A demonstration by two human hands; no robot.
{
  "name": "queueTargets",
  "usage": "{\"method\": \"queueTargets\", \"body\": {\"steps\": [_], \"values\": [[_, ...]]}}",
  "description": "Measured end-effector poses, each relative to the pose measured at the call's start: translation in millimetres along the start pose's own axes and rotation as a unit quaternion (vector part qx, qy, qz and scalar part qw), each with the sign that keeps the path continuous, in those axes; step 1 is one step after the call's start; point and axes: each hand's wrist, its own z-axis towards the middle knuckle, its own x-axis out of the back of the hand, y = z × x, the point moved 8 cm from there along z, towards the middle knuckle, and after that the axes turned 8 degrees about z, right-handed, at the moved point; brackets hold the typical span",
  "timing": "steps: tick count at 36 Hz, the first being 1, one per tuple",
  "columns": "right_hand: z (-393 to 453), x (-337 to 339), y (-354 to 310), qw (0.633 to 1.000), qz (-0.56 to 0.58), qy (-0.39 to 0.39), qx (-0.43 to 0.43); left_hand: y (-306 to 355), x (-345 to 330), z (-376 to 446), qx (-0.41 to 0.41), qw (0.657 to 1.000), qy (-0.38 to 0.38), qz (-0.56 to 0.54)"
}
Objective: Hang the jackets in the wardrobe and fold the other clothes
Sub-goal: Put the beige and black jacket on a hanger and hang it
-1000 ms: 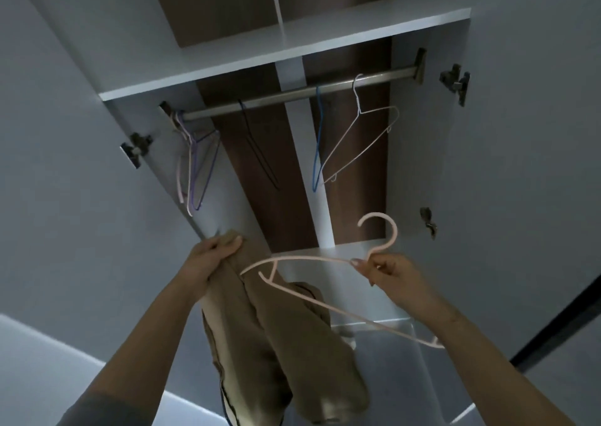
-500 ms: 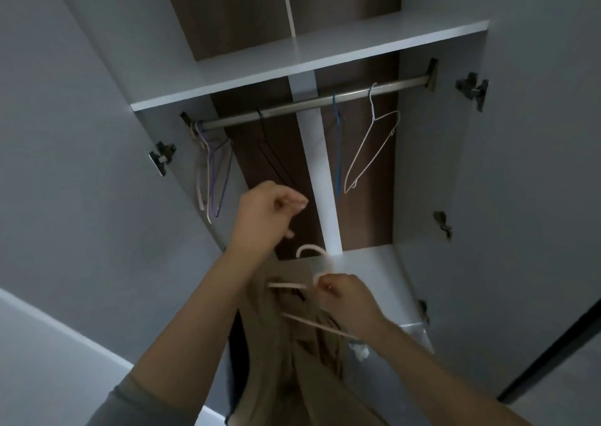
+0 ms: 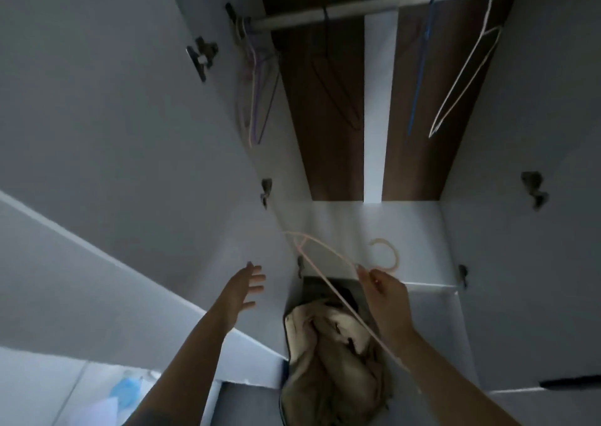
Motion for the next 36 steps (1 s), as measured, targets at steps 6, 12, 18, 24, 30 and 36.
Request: {"method": "queueTargets", "body": {"steps": [6,12,18,24,30,36], "values": [[8.9,-13.3,58.0,0.997,-0.041,-0.003,-0.06,-55.1,-38.8,57.9,0.062,0.997,0.016,-0.034],[27.3,-38.7,138.7,0.992,-0.08,0.009,-0.101,-130.8,-94.5,160.6,0.094,0.985,-0.017,0.146],[33.9,-78.2,250.7,0.992,-0.064,0.013,-0.11,-212.1,-136.6,245.1,0.053,0.967,0.013,0.247],[24.7,-111.1,359.0,0.988,-0.043,-0.015,-0.147,-269.5,-171.8,334.2,-0.002,0.892,0.036,0.45],[19.5,-120.6,426.7,0.986,-0.024,-0.028,-0.162,-321.9,-184.8,413.9,0.005,0.818,0.038,0.574],[21.9,-120.0,457.5,0.982,-0.039,-0.032,-0.181,-357.2,-196.3,439.3,0.038,0.765,0.016,0.642]]}}
